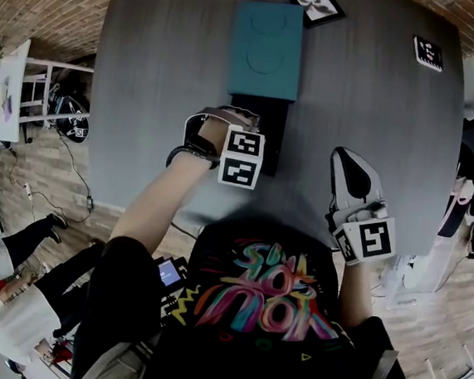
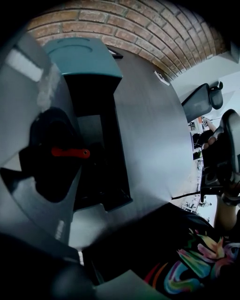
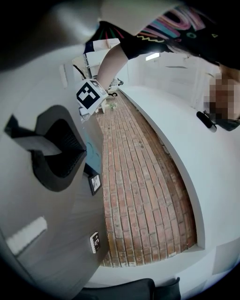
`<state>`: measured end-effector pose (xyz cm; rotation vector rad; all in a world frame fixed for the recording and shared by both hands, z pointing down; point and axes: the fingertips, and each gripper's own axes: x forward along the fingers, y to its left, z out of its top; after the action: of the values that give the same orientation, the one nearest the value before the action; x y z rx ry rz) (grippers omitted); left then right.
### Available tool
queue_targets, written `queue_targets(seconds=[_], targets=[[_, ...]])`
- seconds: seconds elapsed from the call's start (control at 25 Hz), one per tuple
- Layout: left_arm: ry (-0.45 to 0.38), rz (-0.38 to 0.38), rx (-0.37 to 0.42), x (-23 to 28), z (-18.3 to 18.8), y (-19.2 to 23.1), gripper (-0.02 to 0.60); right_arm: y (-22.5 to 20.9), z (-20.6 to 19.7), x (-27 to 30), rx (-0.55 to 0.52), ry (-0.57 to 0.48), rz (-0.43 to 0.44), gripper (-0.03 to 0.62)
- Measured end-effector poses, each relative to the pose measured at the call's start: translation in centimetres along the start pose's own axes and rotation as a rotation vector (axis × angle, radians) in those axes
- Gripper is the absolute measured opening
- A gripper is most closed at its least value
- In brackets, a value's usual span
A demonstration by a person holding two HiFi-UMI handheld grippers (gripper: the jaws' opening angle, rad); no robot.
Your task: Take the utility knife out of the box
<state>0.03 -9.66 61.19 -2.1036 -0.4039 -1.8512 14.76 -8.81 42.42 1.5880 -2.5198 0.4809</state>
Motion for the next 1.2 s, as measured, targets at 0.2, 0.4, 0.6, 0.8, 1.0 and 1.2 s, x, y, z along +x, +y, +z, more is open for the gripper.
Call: queue_targets(seconds=[0.2, 0.4, 0.6, 0.8, 1.0, 1.2], targets=[[0.004, 0.029, 0.018, 0.1, -0.1, 0.0, 0.049, 0.0, 0.2, -0.1, 0.003, -0.015, -0.010, -0.002], [0.004, 0.048, 0.019, 0.0, -0.1, 0.0, 0.048, 0.2, 0.4, -0.5, 0.003, -0.027, -0.023, -0.002], [-0.004, 0.056, -0.010, -0.1, -0.2, -0.2, 0.054, 0.2, 0.6, -1.3, -0.001, -0.036, -0.027, -0.001], [-0.021, 0.099, -0.012, -1.3, 0.3, 0.2, 0.054, 0.3, 0.7, -1.7, -0.009, -0.038, -0.029, -0.002], [-0.042, 0.172, -0.029, -3.3, 0.6, 0.6, 0.054, 1.0, 1.0, -2.2, -0.023, -0.046, -0.019, -0.002], [-0.056, 0.247, -0.064, -5.5, 0.4, 0.5, 0.054, 2.1, 1.6, -2.5, -0.055, -0.060, -0.004, -0.002]])
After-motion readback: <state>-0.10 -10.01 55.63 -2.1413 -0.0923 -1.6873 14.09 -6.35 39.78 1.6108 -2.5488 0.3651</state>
